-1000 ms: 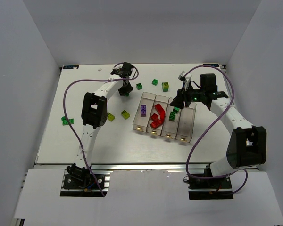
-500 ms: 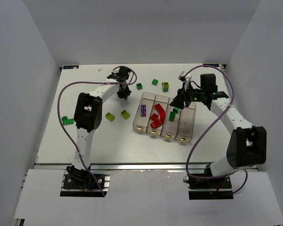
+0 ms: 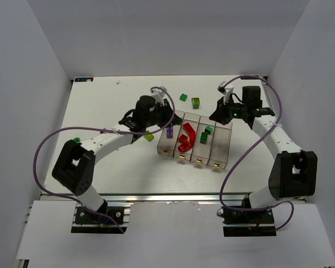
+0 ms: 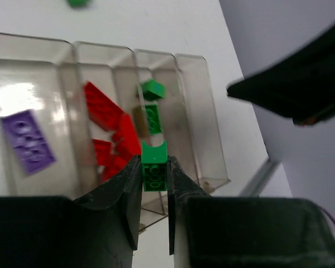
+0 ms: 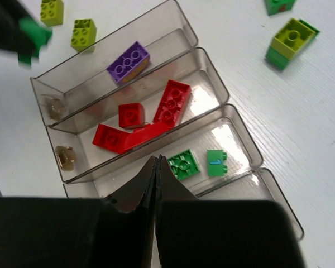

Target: Sort the legos into containers by color

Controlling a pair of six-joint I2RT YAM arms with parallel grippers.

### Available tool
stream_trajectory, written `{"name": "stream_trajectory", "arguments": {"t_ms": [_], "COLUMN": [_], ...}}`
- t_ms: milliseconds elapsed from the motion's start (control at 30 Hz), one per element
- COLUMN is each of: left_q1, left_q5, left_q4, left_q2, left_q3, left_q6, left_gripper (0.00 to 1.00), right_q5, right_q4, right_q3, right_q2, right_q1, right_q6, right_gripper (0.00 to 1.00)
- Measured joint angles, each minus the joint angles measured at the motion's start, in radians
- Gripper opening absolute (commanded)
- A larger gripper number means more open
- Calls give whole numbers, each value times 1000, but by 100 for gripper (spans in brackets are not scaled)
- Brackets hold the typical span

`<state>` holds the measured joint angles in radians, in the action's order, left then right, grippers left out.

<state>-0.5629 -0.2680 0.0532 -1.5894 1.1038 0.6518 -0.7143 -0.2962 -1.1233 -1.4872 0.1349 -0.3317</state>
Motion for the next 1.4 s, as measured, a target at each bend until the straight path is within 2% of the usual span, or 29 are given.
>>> {"name": "stream_trajectory", "arguments": {"t_ms": [133, 333, 567, 733, 800, 1067, 1300, 1367, 1400], "left_q1": [-87, -172, -220, -233, -234, -238, -238, -238, -238], "left_q5": [-59, -73, -57, -45, -41, -26, -10, 8, 22], "left_q4": [44, 15, -58, -103, -120, -149, -162, -167, -165], "left_q2": [-103, -282, -375, -386, -386, -386, -386, -381, -372], "left_q3": [25, 152, 277, 308, 322, 339, 339, 336, 324], "left_q6": [3, -2, -32, -42, -44, -56, -54, -56, -57], "left_gripper": [0, 0, 10, 29, 40, 59, 59, 59, 59], "right_q5": [32, 58, 64, 65, 65, 64, 61, 71, 90], "right_q4": [8, 11, 13, 14, 14, 14, 17, 12, -1], "right_q3": [-18, -25, -17, -2, 0, 1, -2, -23, -55], "right_q2": [2, 11, 48, 58, 58, 56, 19, -26, -64], "right_q1": [-32, -73, -83, -83, -83, -83, -82, -68, -56], "right_q6": [28, 49, 62, 63, 63, 64, 77, 84, 89], "right_gripper": [2, 8, 9, 11, 11, 16, 30, 38, 46]}}
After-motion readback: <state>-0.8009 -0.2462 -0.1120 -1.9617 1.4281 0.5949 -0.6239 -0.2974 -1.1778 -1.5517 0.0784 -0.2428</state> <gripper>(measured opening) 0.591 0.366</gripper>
